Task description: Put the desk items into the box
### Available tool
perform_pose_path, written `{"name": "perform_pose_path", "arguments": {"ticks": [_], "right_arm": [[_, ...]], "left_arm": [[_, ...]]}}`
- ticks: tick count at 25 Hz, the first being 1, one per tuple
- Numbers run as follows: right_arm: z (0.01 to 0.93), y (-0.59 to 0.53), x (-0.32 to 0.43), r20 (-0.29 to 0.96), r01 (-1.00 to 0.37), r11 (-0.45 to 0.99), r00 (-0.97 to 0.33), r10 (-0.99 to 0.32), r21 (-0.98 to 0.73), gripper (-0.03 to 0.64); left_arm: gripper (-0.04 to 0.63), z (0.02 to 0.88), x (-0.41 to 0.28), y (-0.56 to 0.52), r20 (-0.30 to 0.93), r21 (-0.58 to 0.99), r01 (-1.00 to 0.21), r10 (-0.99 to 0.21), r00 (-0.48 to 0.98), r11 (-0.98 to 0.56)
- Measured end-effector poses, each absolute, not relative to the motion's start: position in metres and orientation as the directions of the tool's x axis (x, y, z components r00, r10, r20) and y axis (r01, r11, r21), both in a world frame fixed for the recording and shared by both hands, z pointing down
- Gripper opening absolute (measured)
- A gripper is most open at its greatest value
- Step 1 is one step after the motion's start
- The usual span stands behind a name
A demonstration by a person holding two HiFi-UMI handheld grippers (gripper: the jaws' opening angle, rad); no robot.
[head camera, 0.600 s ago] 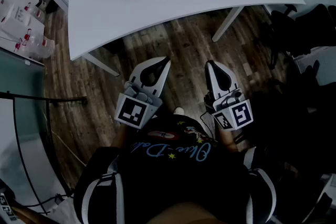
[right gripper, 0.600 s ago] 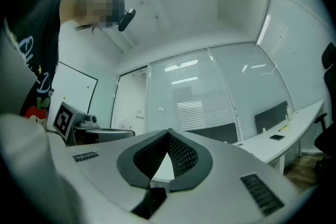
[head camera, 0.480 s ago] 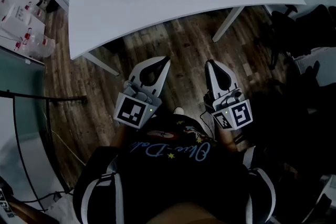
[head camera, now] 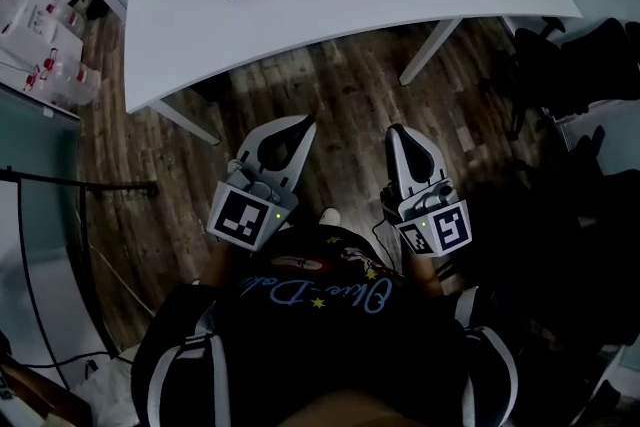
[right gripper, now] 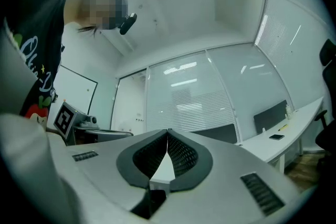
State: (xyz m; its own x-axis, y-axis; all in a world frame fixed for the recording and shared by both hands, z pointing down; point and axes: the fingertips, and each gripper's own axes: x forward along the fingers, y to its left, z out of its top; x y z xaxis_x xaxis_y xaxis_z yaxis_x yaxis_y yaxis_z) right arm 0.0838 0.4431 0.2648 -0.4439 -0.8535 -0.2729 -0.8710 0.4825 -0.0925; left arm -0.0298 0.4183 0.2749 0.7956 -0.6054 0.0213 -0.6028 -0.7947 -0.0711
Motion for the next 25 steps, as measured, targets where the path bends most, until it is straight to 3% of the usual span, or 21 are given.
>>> {"name": "perform_pose_path", "arguments": {"ticks": [25], "right_arm": [[0.291, 0.444, 0.119, -0.307, -0.807, 0.556, -0.487, -0.817, -0.199, 0.025]], "left_arm": [[-0.005, 0.286, -0.001, 0.429, 0.093, -0.113, -0.668, -0.677, 0.730, -0.736]]}}
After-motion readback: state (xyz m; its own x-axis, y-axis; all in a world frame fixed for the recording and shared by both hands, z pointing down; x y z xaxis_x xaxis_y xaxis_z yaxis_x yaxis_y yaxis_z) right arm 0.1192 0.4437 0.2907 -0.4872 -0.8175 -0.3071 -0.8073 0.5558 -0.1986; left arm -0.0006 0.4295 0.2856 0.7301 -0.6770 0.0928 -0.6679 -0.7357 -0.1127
